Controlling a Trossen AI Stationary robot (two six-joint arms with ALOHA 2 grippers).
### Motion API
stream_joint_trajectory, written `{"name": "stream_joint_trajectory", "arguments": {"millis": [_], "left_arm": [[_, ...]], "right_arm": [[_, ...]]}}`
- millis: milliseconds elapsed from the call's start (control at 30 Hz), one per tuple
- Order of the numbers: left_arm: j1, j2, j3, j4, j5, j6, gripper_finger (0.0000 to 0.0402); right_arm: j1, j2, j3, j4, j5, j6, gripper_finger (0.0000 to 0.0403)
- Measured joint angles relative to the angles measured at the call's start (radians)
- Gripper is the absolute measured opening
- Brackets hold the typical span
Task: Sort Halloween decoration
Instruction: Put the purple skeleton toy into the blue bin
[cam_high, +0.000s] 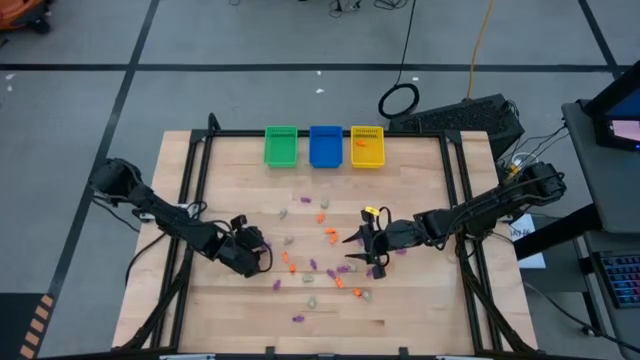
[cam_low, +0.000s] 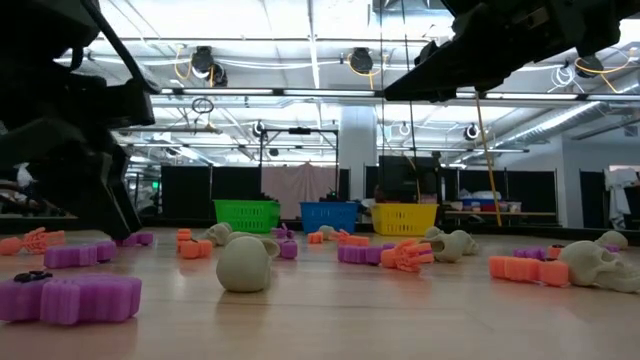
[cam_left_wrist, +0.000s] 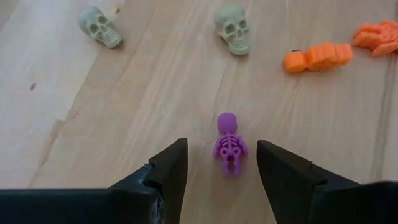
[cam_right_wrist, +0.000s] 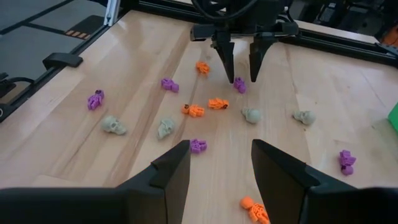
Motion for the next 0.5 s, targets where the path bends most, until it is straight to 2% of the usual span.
{"name": "stream_joint_trajectory", "arguments": {"millis": [333, 500], "left_arm": [[0.0, 0.05, 0.001, 0.054, 0.003, 0.0, 0.0186], [-0.001, 0.065, 0.002, 0.075, 0.009, 0.0, 0.0144]], "right_arm": [[0.0, 0.0, 0.0, 0.002, 0.0, 0.002, 0.0159], [0.0, 0.0, 0.0, 0.003, 0.0, 0.003, 0.0159]]}}
